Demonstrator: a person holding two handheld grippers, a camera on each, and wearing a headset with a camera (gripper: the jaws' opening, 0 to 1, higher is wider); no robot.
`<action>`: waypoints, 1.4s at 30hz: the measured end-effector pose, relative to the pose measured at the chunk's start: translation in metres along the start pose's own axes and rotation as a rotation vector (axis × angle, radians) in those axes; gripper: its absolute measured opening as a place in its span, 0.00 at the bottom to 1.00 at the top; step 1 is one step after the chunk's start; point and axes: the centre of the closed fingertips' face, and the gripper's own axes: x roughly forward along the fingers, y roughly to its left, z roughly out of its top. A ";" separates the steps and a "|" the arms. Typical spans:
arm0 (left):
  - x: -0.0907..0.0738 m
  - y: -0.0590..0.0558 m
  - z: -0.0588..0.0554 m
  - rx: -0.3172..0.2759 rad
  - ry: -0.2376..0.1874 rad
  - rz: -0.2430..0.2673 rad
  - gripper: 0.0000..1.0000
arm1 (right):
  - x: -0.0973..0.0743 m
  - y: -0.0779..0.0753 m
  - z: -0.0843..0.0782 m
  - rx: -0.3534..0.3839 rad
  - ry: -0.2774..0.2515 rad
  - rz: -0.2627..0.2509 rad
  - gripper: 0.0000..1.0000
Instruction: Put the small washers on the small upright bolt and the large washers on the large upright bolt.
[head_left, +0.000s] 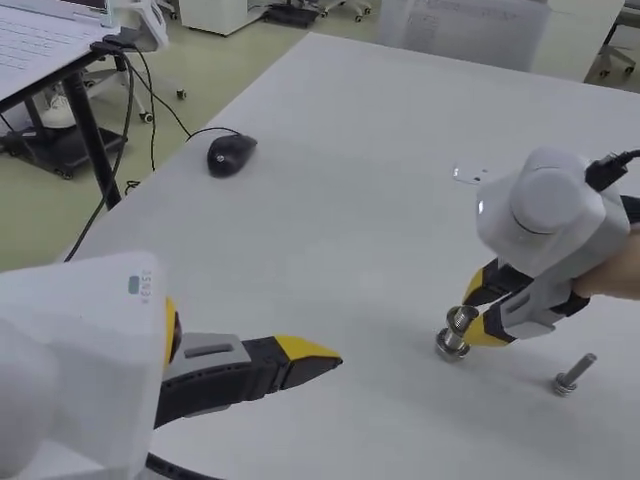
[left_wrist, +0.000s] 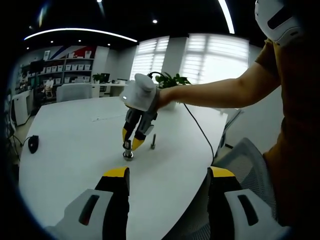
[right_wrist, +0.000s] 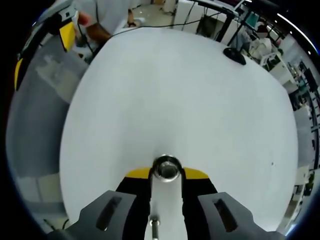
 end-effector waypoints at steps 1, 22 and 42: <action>0.000 0.000 0.000 -0.001 0.000 0.000 0.62 | 0.001 0.001 0.000 0.008 -0.002 0.008 0.22; -0.002 0.009 -0.005 -0.015 0.006 0.010 0.62 | 0.028 0.000 -0.012 0.021 -0.002 0.028 0.24; -0.004 0.007 0.005 -0.006 -0.043 0.004 0.62 | -0.011 0.016 -0.015 0.038 -0.081 -0.057 0.31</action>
